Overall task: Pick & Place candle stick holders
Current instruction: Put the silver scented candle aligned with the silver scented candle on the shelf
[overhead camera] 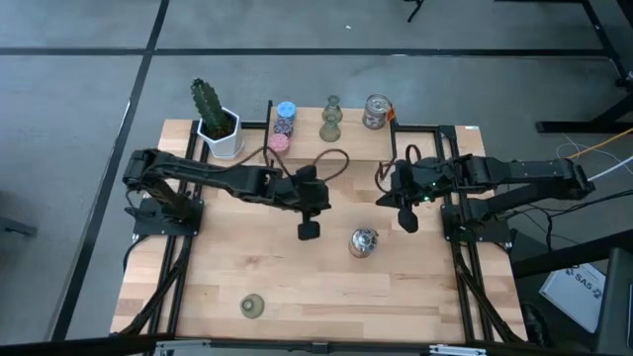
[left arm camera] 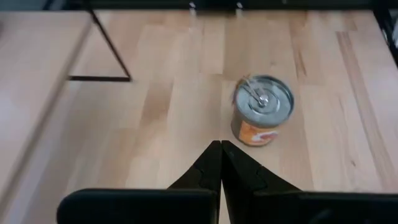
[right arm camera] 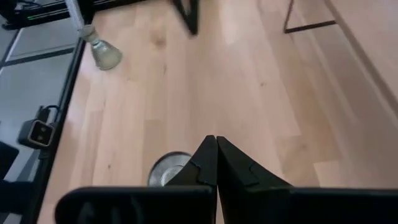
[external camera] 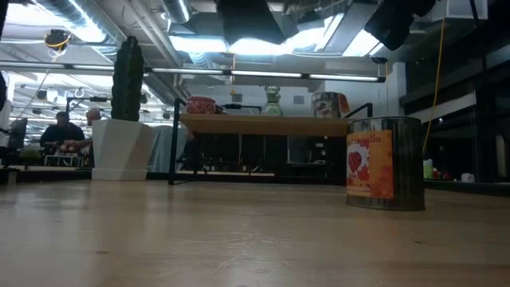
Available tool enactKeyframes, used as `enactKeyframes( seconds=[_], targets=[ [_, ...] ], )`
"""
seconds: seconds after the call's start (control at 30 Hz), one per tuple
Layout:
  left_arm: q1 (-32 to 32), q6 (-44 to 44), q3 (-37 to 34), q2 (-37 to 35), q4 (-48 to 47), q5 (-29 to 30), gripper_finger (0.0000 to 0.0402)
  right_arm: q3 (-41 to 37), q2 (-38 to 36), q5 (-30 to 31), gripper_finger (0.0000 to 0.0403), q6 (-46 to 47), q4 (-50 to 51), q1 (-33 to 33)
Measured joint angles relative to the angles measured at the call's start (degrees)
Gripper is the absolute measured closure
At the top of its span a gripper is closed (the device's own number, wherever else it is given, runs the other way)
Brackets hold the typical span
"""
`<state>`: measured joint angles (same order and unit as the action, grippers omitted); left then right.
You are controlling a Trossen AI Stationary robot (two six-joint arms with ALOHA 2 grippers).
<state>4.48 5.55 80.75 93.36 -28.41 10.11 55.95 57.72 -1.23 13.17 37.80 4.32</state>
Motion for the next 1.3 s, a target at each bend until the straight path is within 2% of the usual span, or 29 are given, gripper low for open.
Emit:
enactKeyframes(
  seconds=[0.23,0.43,0.67,1.07,1.3],
  targets=[
    [-0.08,0.23,0.00,-5.04,-2.62,4.83,0.0400,0.02,4.04,2.51,0.0400,2.70,0.38,3.94],
    [-0.08,0.29,0.00,-8.73,-4.39,5.48,0.0400,0.02,6.86,4.67,0.0367,2.75,0.84,6.62],
    [-0.60,0.15,0.00,-11.56,-5.20,8.44,0.0400,0.02,10.14,4.28,0.0306,2.93,1.03,7.58],
    [-2.90,-0.30,0.00,-12.17,-5.28,8.39,0.0400,0.02,15.97,2.07,0.0159,4.40,1.20,7.58],
    [-3.14,-1.79,0.00,-12.15,-5.31,8.39,0.0400,0.02,17.68,1.39,0.0108,5.92,1.11,7.56]
  ],
)
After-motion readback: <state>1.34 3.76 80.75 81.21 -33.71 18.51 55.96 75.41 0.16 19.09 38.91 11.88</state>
